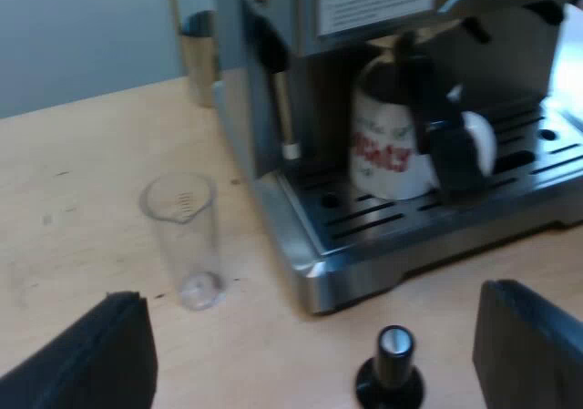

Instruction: Remove mug from coffee machine

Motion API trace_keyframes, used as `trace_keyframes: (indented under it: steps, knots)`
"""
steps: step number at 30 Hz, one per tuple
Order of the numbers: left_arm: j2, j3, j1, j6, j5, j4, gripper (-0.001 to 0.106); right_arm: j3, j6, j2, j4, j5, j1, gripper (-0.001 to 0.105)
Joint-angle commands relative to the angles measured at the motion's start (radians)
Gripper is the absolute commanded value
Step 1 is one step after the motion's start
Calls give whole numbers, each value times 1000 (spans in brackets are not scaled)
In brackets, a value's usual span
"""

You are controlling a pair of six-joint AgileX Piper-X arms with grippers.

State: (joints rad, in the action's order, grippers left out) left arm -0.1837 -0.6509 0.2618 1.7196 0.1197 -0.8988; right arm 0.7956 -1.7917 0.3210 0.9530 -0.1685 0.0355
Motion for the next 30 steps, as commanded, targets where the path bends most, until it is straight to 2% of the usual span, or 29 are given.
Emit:
trace_keyframes:
  steps: [1, 4, 10, 15, 18, 22, 25, 29, 30]
  knots:
    - [-49, -7, 43, 11, 47, 57, 73, 46, -7, 48, -14, -30, 48, 64]
    - [-95, -7, 74, 11, 81, 103, 73, 72, -21, 103, -22, -34, 112, 64]
    - [-158, -7, 117, 11, 102, 145, 73, 78, -22, 175, -108, -28, 254, 64]
    - [-223, -7, 139, 11, 148, 172, 73, 78, -22, 266, -174, 83, 443, 64]
    - [-232, -7, 139, 11, 152, 171, 73, 78, -22, 315, -217, 137, 550, 64]
    - [-233, -7, 139, 11, 153, 162, 73, 78, -22, 405, -303, 276, 690, 64]
    - [-233, -7, 139, 11, 153, 157, 73, 78, -22, 479, -373, 343, 768, 64]
    - [-233, -7, 139, 11, 153, 157, 73, 78, -18, 540, -413, 374, 811, 64]
    - [-233, -7, 139, 11, 153, 157, 73, 78, 4, 598, -440, 376, 833, 64]
